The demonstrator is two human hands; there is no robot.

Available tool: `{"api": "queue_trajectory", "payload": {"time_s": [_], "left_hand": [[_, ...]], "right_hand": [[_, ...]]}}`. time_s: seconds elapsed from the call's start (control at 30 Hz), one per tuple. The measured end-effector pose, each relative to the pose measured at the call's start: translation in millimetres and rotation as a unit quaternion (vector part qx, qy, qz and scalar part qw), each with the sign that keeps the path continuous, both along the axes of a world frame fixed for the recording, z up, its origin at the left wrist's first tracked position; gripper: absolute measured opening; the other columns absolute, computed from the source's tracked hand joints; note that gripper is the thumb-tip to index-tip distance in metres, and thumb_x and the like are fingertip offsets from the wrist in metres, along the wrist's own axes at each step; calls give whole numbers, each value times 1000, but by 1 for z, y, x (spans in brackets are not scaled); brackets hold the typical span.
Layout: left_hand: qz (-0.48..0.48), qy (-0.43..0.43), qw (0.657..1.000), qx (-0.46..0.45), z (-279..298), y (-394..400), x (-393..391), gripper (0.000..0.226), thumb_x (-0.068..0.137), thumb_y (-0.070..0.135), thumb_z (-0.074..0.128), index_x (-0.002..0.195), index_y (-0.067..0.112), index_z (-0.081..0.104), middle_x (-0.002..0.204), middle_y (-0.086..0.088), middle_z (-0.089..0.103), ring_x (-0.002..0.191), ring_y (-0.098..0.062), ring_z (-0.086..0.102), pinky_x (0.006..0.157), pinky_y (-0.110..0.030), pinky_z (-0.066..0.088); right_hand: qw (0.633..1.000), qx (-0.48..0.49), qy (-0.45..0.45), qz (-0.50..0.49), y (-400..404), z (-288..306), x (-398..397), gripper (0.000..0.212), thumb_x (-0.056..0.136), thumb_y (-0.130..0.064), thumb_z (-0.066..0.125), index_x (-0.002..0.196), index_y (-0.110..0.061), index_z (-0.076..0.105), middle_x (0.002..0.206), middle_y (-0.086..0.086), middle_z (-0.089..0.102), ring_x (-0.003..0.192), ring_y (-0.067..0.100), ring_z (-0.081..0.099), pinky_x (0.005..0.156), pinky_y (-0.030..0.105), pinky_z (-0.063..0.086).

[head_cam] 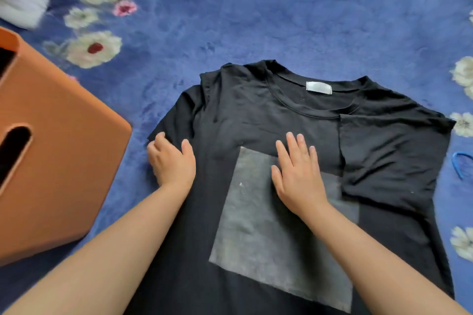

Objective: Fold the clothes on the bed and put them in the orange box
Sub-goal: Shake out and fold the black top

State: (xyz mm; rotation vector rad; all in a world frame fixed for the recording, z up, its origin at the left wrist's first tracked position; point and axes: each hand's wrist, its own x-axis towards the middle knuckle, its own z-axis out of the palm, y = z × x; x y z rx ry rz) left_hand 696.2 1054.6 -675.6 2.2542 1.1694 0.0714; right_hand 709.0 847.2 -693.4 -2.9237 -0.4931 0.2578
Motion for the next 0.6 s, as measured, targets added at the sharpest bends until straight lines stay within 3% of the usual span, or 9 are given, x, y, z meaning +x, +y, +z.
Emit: {"api": "queue_trajectory", "payload": {"time_s": [0.13, 0.27, 0.33, 0.4, 0.47, 0.53, 0.6], "left_hand": [[109, 69, 981, -144, -9, 42, 19, 60, 84, 36, 64, 124, -6, 47, 123, -18, 56, 114, -35, 53, 90, -38, 44], [142, 79, 955, -249, -9, 52, 27, 35, 92, 26, 56, 114, -2, 56, 115, -17, 58, 104, -33, 56, 81, -32, 45], [146, 16, 956, -253, -3, 49, 30, 11, 95, 22, 47, 90, 14, 53, 91, -11, 52, 71, -27, 50, 58, -25, 37], [157, -68, 956, -239, 10, 49, 35, 20, 97, 21, 41, 77, 19, 38, 71, -3, 40, 61, -23, 34, 48, -23, 29], [143, -114, 972, -150, 27, 55, 40, 19, 99, 21, 35, 81, 17, 34, 75, -1, 40, 70, -22, 36, 54, -23, 26], [145, -161, 973, -79, 43, 65, 47, 14, 100, 22, 33, 89, 15, 33, 89, -5, 43, 79, -21, 38, 65, -24, 25], [108, -200, 973, -47, 59, 71, 54, 10, 100, 20, 35, 93, 14, 34, 83, -2, 43, 83, -21, 39, 68, -25, 25]], "right_hand": [[998, -39, 31, 48, 39, -4, -2, 53, 82, -34, 35, 116, -6, 64, 126, 20, 58, 114, 40, 56, 85, 55, 47], [995, -71, 48, 55, 44, -14, -3, 53, 83, -39, 34, 119, -13, 63, 128, 14, 58, 121, 33, 49, 88, 50, 47], [994, -70, 45, 65, 37, -17, 0, 52, 84, -39, 34, 120, -15, 62, 129, 12, 57, 122, 29, 42, 92, 46, 46], [992, -86, 49, 74, 32, -16, 3, 50, 89, -40, 30, 123, -17, 59, 129, 10, 58, 122, 30, 47, 99, 41, 36], [991, -95, 63, 76, 31, -14, 4, 50, 98, -41, 15, 128, -20, 50, 131, 9, 57, 123, 29, 43, 98, 38, 26], [989, -95, 95, 68, 32, -13, 2, 54, 98, -43, 2, 128, -20, 42, 130, 9, 57, 122, 26, 37, 96, 39, 25], [984, -91, 136, 71, 32, -14, 2, 50, 98, -41, 5, 127, -21, 42, 129, 8, 58, 121, 27, 41, 96, 40, 26]]}}
